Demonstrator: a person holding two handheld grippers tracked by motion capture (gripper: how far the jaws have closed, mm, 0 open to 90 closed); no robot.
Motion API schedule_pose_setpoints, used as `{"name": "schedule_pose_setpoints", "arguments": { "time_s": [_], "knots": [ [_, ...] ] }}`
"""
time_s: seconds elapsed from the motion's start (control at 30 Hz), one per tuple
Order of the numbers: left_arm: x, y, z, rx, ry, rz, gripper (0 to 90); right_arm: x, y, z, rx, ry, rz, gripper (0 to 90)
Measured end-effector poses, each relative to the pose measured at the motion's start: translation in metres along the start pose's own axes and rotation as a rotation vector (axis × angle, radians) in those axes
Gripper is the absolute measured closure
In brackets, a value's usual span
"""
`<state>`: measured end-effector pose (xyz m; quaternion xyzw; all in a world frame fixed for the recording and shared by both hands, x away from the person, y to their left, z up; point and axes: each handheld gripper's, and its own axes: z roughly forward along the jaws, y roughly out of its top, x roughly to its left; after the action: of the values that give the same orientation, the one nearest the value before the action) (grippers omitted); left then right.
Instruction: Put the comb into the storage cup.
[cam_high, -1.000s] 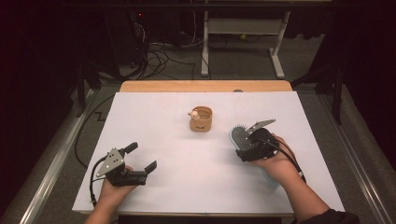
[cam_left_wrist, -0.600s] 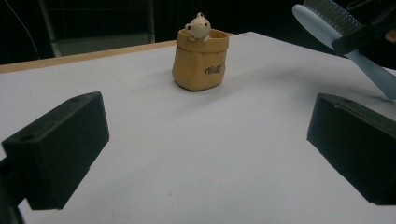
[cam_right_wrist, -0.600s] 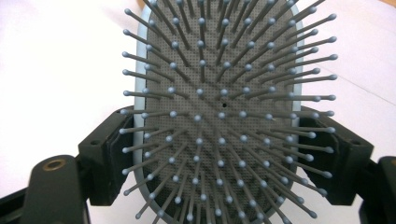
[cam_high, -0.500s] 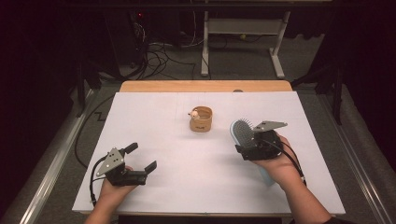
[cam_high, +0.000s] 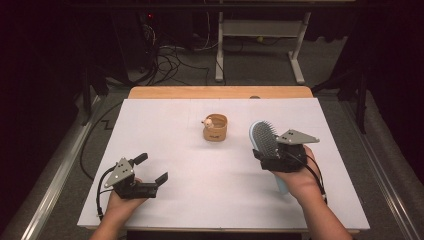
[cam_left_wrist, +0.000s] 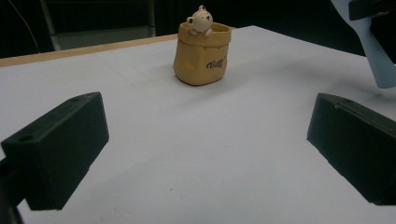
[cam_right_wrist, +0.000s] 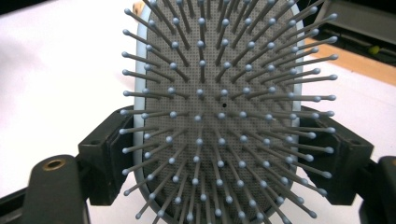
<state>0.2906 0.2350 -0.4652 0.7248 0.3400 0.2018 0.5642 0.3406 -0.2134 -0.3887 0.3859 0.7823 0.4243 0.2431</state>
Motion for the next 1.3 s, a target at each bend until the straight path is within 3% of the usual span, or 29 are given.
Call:
{"name": "schedule_pose_setpoints", "arguments": {
  "time_s": [0.53, 0.8, 1.3],
  "knots": [
    [-0.001, 0.002, 0.0, 0.022, 0.002, 0.005, 0.0, 0.003, -0.005, -0.01, -0.188, -0.029, 0.046, 20.6],
    [-0.001, 0.003, -0.001, 0.024, 0.011, 0.006, 0.0, 0.008, -0.005, -0.012, -0.251, -0.067, 0.039, 20.6],
    [0.0, 0.003, -0.001, 0.029, 0.017, 0.001, 0.0, 0.01, -0.015, -0.013, -0.357, -0.088, 0.054, 20.6]
  ]
}}
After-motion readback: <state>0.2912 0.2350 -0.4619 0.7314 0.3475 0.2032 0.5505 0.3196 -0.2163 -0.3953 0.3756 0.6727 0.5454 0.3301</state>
